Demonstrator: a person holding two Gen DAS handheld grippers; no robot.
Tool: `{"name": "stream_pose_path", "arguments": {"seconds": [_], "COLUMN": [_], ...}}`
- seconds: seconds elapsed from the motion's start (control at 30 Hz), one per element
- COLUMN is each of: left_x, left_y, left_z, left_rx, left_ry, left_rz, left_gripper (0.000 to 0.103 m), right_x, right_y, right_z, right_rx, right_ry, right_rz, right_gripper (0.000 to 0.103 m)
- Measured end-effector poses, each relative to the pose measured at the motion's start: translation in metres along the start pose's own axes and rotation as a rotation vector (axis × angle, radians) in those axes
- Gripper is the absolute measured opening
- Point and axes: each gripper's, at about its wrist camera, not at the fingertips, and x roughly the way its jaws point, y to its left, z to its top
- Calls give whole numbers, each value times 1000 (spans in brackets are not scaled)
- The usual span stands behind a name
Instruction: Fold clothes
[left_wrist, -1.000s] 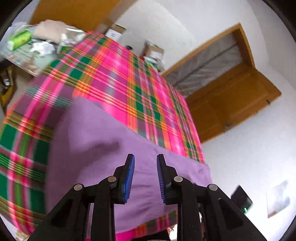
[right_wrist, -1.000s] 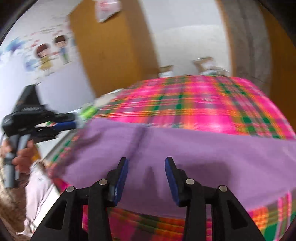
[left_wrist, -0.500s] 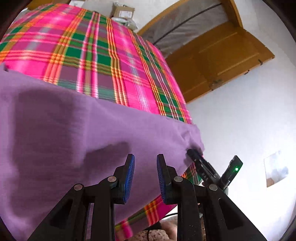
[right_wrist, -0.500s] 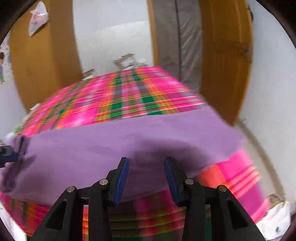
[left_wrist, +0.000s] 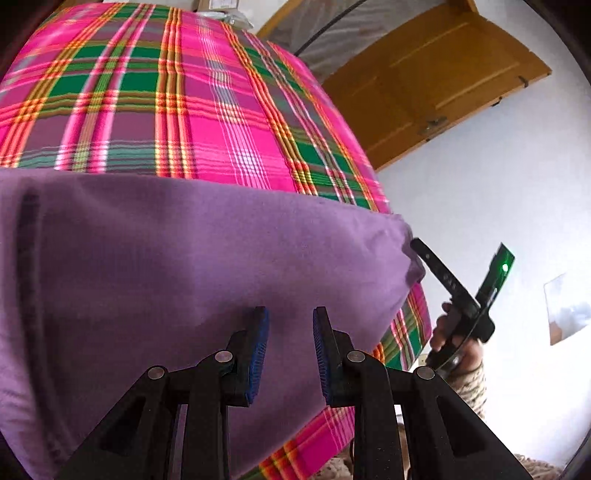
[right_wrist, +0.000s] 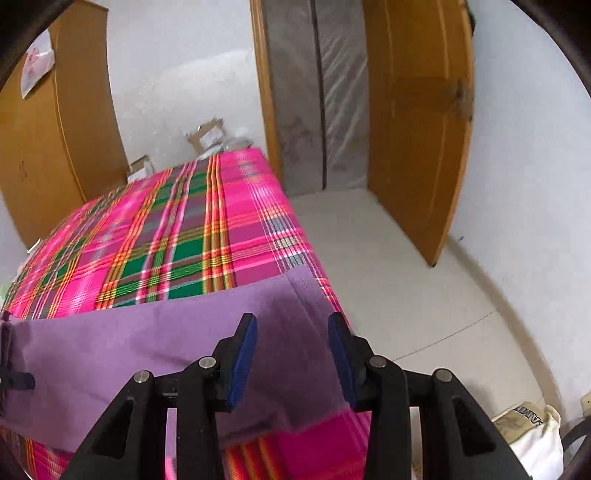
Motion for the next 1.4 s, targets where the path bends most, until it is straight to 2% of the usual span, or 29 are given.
{"name": "stream_pose_path", "arguments": {"seconds": [0.13, 0.23, 0.3, 0.47, 0.5, 0.7, 0.77, 0.9, 1.0, 1.13, 1.27, 1.4], "left_x": [6, 11, 13, 15, 16, 20, 20, 20, 20, 22, 25, 28], "left_y": [-4, -7, -9, -14, -14, -15, -15, -16, -18, -21, -26, -29], "left_z": [3, 6, 7, 9, 10, 10, 10, 11, 10, 10, 10, 9], "left_rx": [5, 8, 11, 33, 32, 26, 26, 16, 26, 34, 49, 52], "left_ry": [4, 6, 6, 4, 6, 3, 3, 4, 6, 10, 15, 22], "left_rz": [8, 12, 15, 31, 33, 34, 34, 33, 33, 26, 23, 23], "left_gripper": [24, 24, 24, 24, 24, 24, 24, 24, 24, 24, 24, 24], "right_x": [15, 21, 18, 2, 4, 26, 24, 18, 6, -9, -14, -9], "right_y": [6, 5, 4, -6, -7, -6, -9, -20, -34, -53, -72, -74], "right_z": [10, 14, 15, 21, 23, 26, 26, 29, 25, 8, -17, -29], "right_rx": [-73, -67, -70, -47, -47, -50, -35, 3, 64, 156, 298, 349], "right_ry": [22, 38, 32, -52, -43, 68, 64, 32, 22, 36, 55, 68], "right_rz": [28, 70, 94, 82, 80, 35, 28, -43, -19, 28, 114, 155], "right_gripper": [39, 12, 9, 8, 8, 12, 20, 23, 24, 40, 43, 43]}}
